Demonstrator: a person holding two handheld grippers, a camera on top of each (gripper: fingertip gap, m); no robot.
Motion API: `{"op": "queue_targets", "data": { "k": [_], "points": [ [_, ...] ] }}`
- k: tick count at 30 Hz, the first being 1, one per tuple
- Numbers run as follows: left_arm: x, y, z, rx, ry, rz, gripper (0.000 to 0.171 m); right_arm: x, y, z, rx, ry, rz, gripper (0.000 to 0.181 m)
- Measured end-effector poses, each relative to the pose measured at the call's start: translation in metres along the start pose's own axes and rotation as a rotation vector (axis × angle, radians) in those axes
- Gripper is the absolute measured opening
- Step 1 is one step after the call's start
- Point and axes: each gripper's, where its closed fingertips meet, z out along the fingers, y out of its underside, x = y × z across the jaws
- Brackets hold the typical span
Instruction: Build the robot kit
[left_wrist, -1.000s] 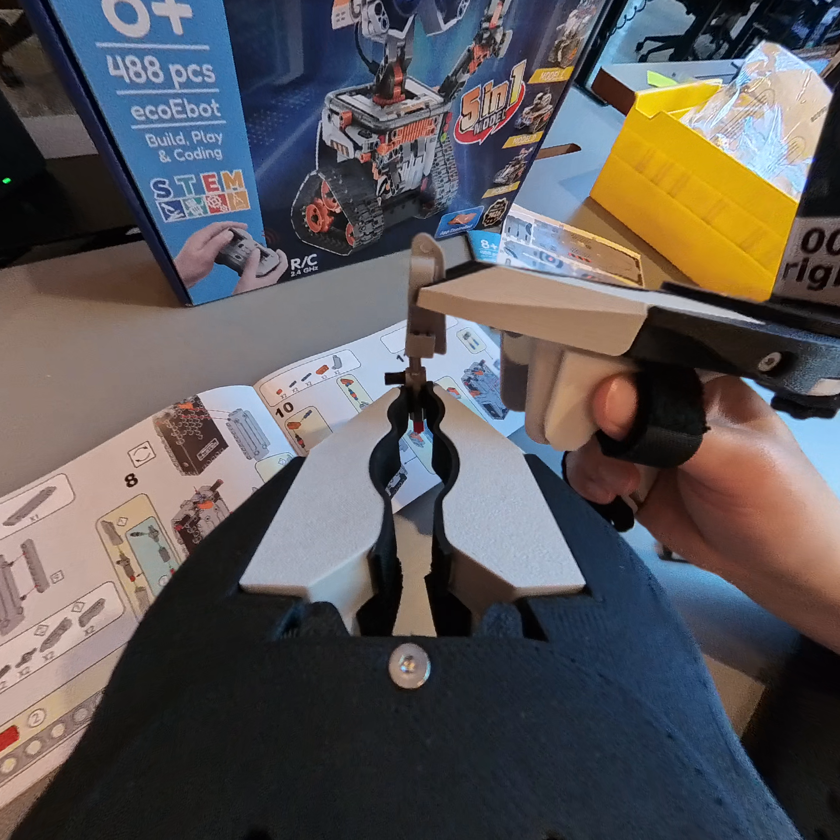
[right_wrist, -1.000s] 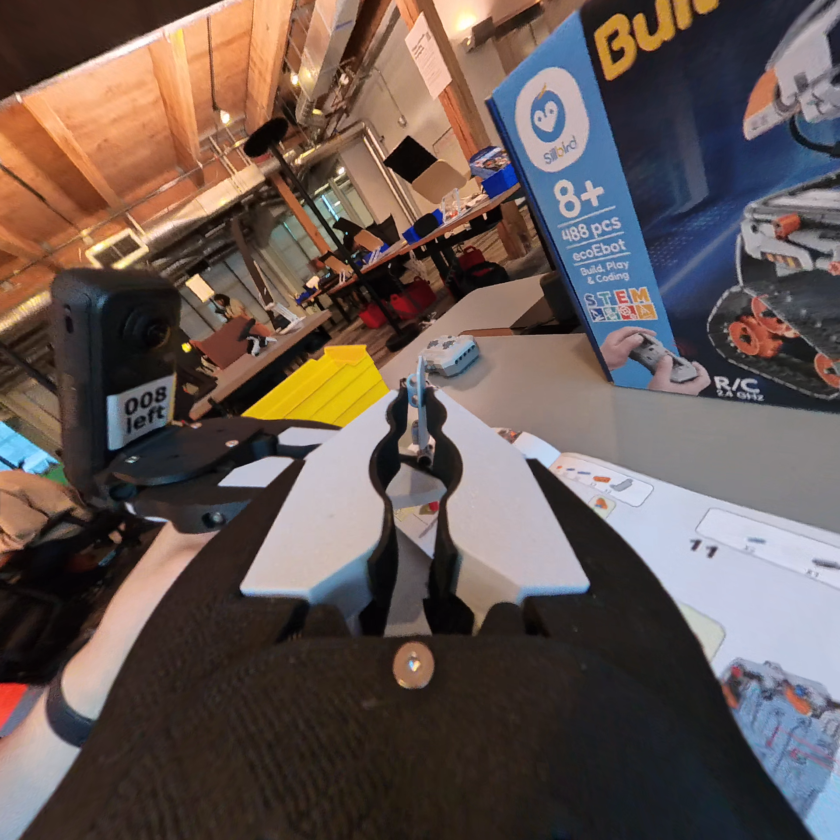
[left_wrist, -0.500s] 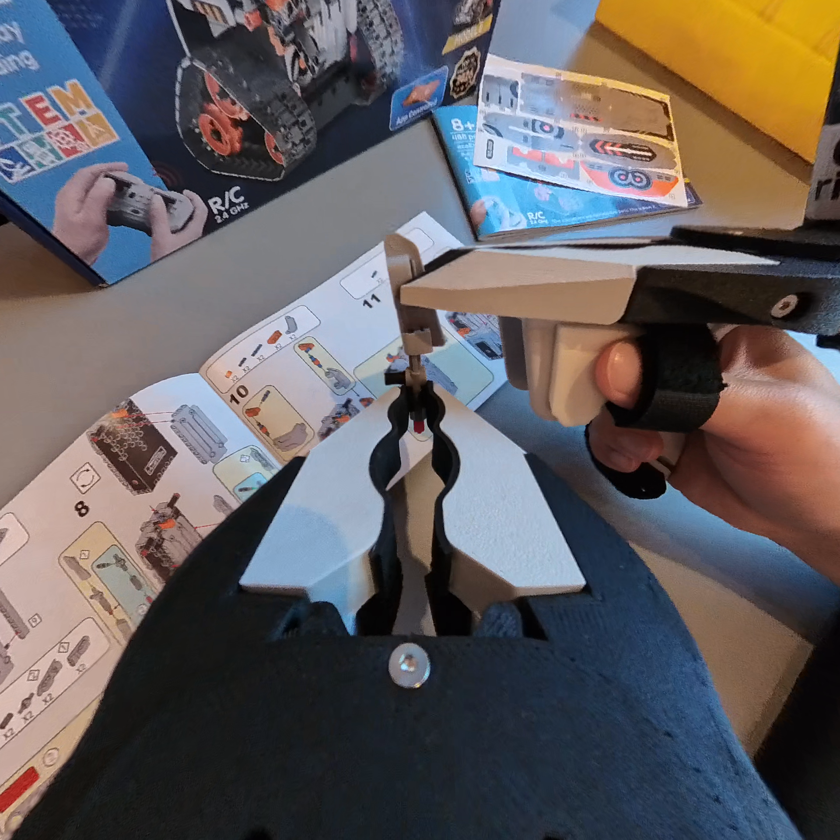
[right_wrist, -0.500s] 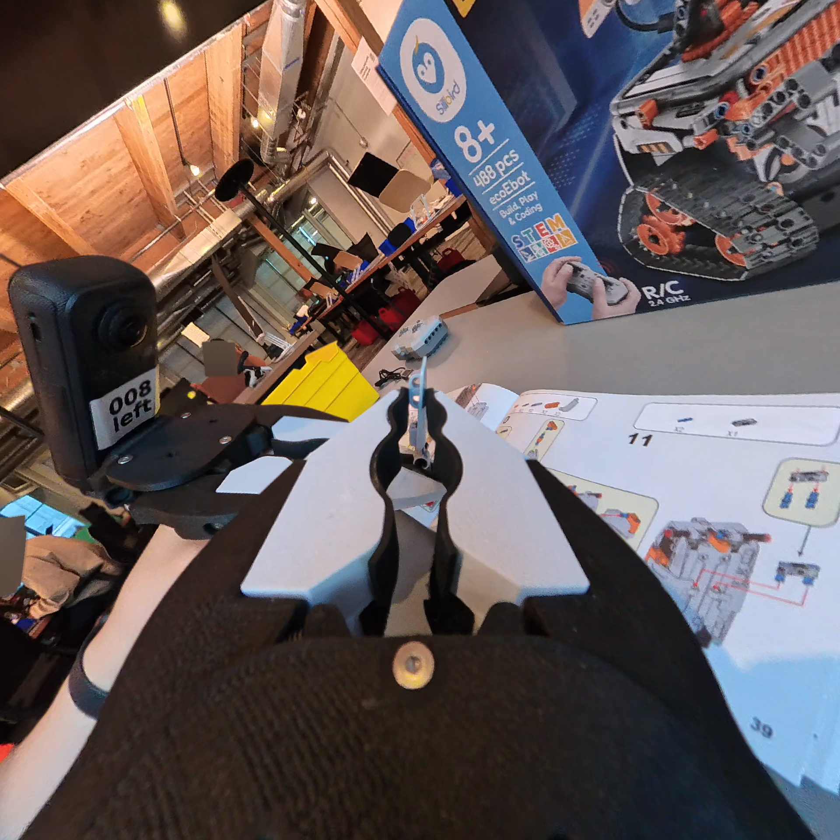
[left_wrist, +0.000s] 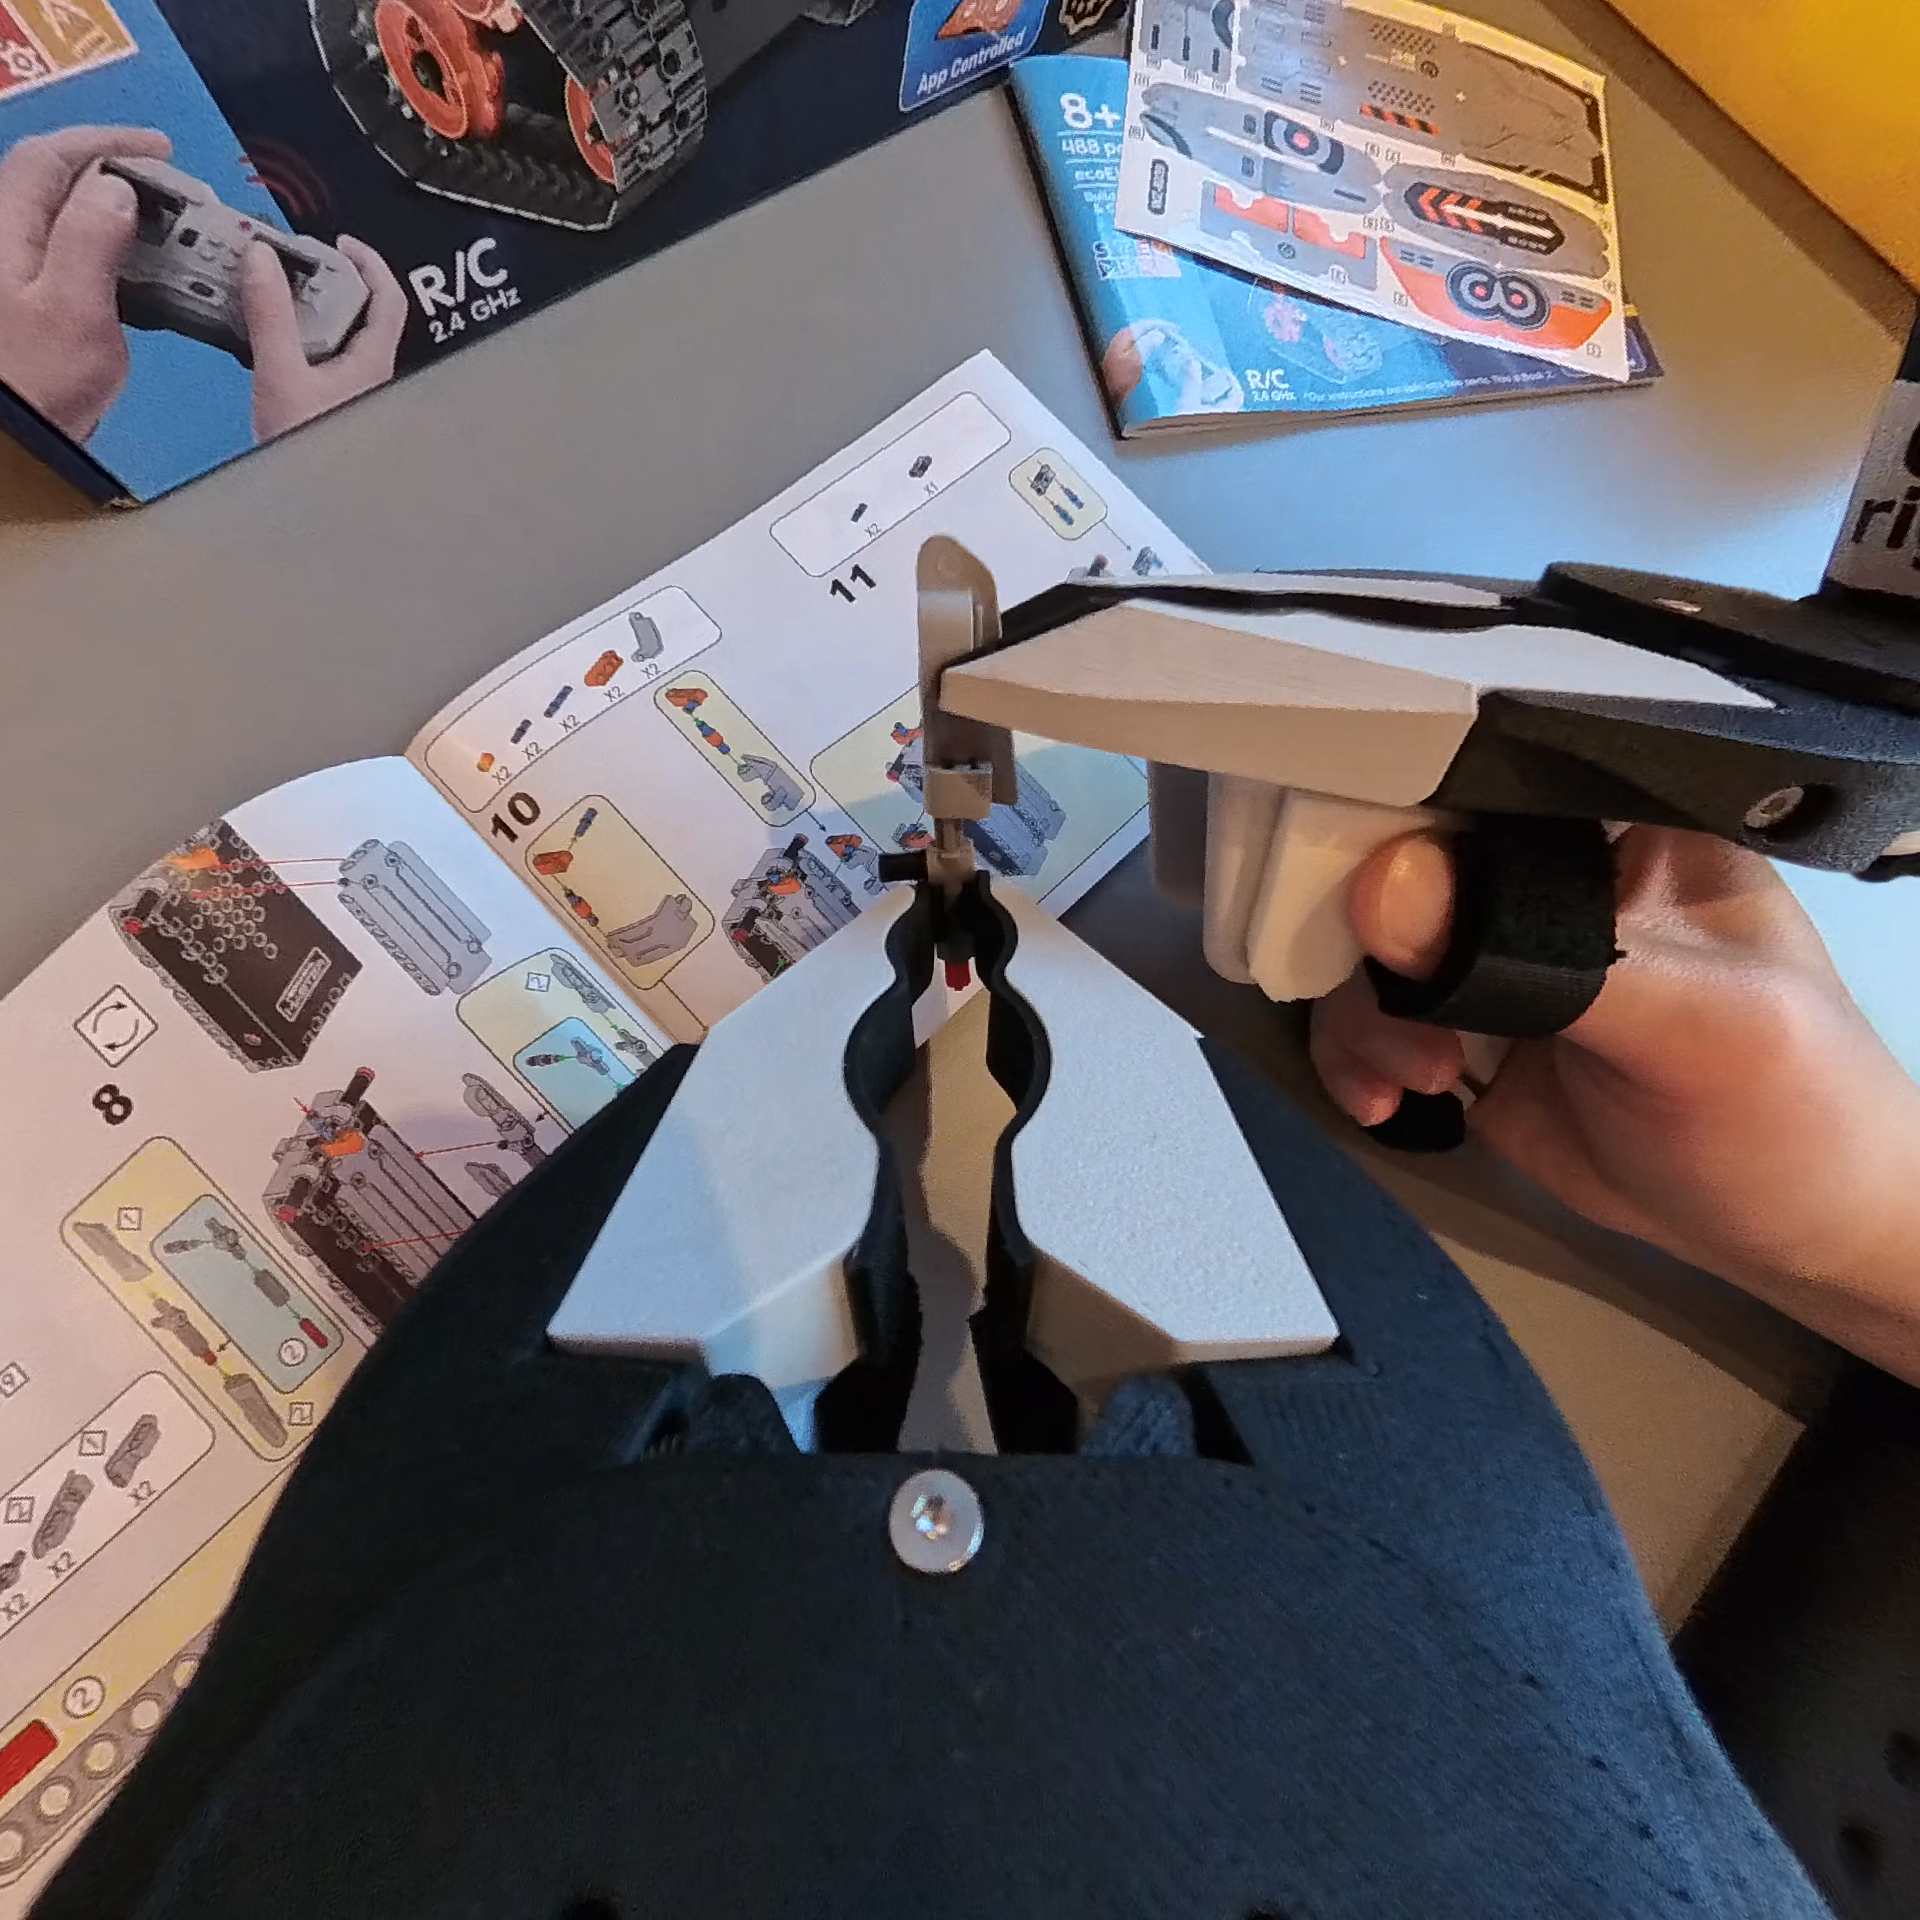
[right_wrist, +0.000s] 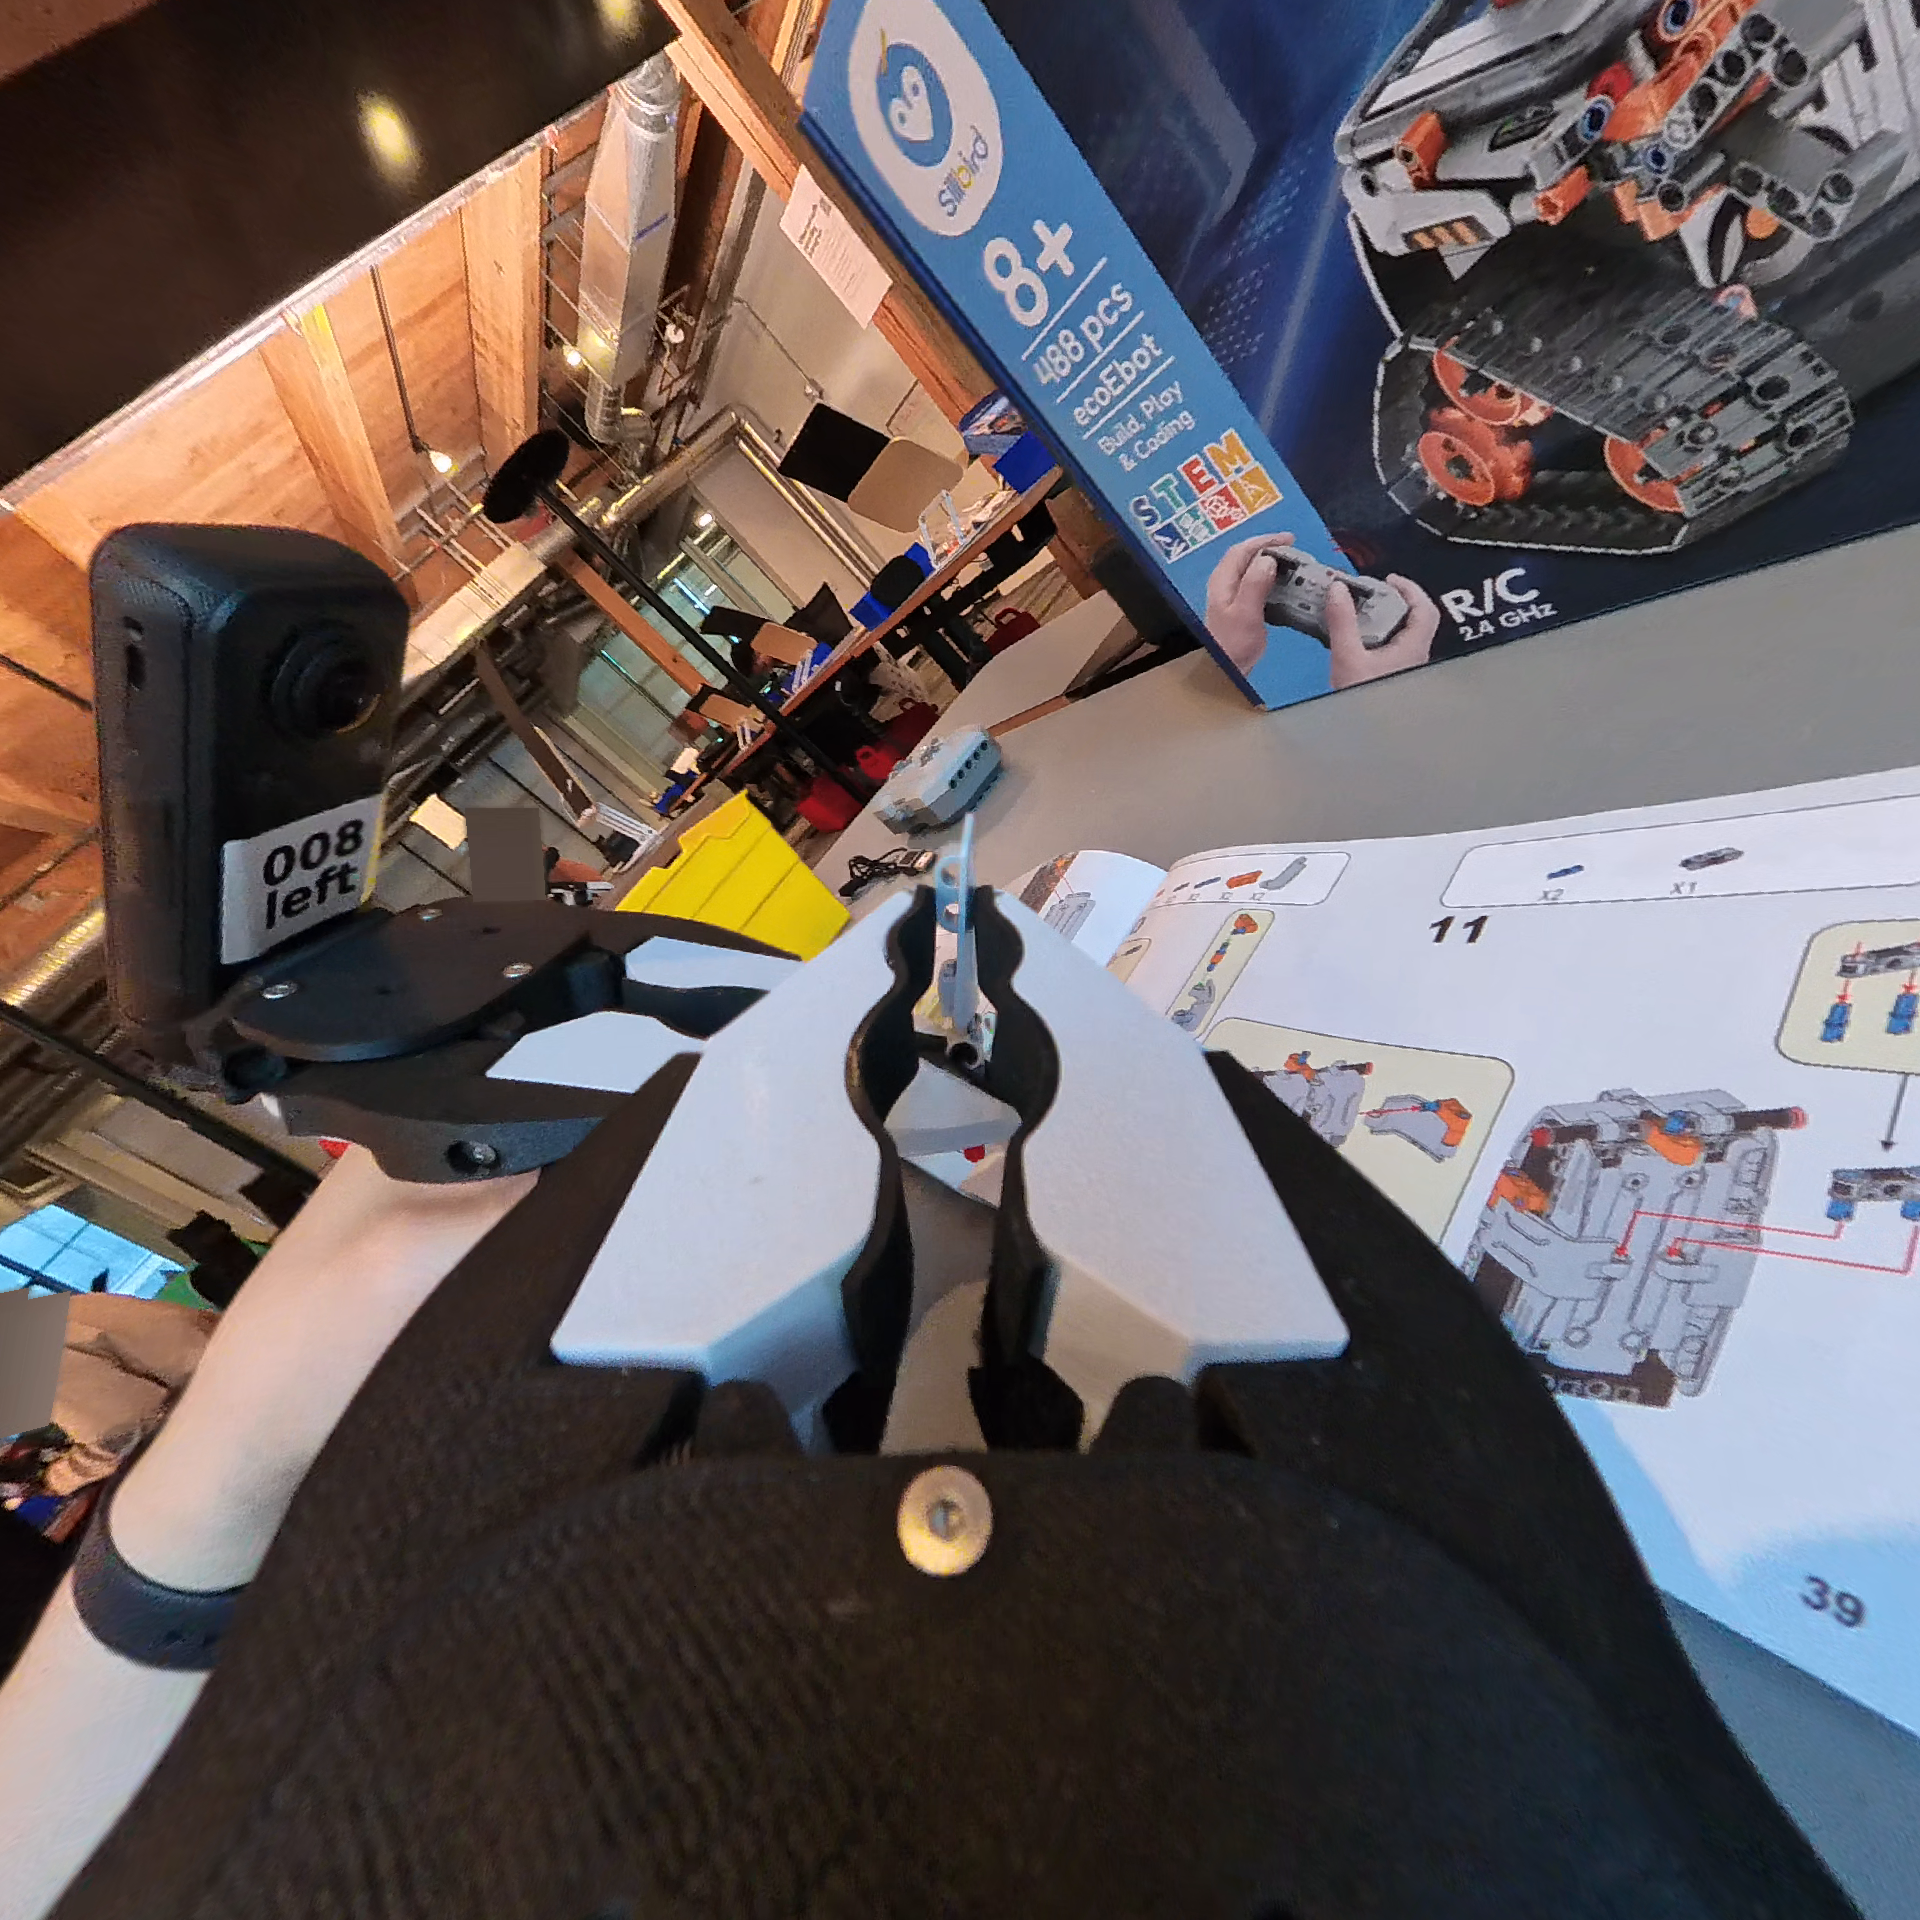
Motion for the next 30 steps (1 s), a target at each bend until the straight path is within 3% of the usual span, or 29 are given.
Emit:
{"op": "queue_targets", "data": {
  "k": [13, 30],
  "points": [
    [-0.0018, 0.0001, 0.0019, -0.008, -0.051, 0.082, 0.005, 0.0015, 0.0020, 0.0000, -0.022, -0.011, 0.024, 0.005],
    [0.0032, -0.0036, 0.0009, 0.036, 0.021, 0.004, 0.005, -0.0013, 0.0007, -0.0011, -0.009, -0.017, 0.006, 0.006]
  ]
}}
